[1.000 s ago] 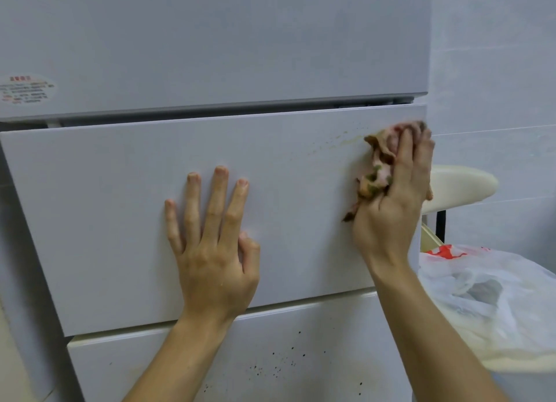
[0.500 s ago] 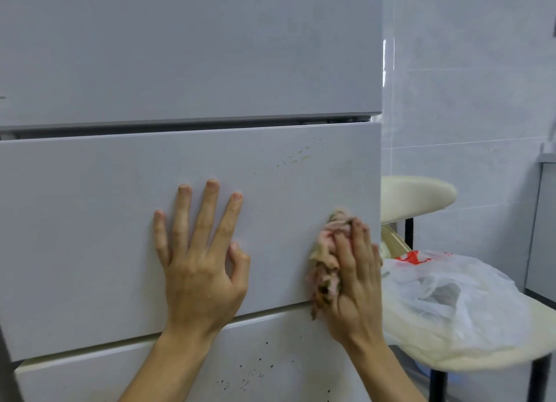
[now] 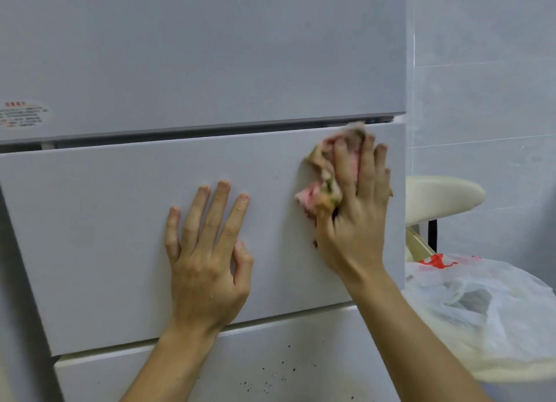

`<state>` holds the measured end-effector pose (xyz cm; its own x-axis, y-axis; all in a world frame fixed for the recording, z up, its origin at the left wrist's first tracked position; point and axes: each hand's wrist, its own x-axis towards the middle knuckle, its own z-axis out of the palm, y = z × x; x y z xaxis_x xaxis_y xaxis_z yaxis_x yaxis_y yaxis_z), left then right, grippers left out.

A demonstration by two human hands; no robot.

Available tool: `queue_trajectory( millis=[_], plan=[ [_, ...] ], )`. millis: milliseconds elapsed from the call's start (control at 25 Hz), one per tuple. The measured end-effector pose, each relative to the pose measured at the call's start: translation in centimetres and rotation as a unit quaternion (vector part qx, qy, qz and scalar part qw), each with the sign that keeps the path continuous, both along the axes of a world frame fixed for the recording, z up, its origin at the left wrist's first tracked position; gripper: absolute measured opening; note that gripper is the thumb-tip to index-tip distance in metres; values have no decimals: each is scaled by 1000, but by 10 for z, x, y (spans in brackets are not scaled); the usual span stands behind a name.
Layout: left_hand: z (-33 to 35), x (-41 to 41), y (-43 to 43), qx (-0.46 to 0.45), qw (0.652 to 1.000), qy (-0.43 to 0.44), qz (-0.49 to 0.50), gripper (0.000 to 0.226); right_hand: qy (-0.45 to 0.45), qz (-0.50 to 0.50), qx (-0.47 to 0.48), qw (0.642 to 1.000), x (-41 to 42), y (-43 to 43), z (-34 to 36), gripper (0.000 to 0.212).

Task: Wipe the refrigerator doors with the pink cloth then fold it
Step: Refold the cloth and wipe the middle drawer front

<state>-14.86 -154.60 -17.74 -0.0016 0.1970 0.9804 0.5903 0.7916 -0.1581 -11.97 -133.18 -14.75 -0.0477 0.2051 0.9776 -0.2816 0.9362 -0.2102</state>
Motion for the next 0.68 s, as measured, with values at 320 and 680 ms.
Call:
queue_trajectory(
  millis=[320,680],
  plan=[
    [-1,-2,-1,6,1000,8,-18,58,-59,-18,-45,997,20,45,-87,67],
    [-1,-2,7,23,999,9,-31,55,1,98,-152,983,14,55,10,68]
  ],
)
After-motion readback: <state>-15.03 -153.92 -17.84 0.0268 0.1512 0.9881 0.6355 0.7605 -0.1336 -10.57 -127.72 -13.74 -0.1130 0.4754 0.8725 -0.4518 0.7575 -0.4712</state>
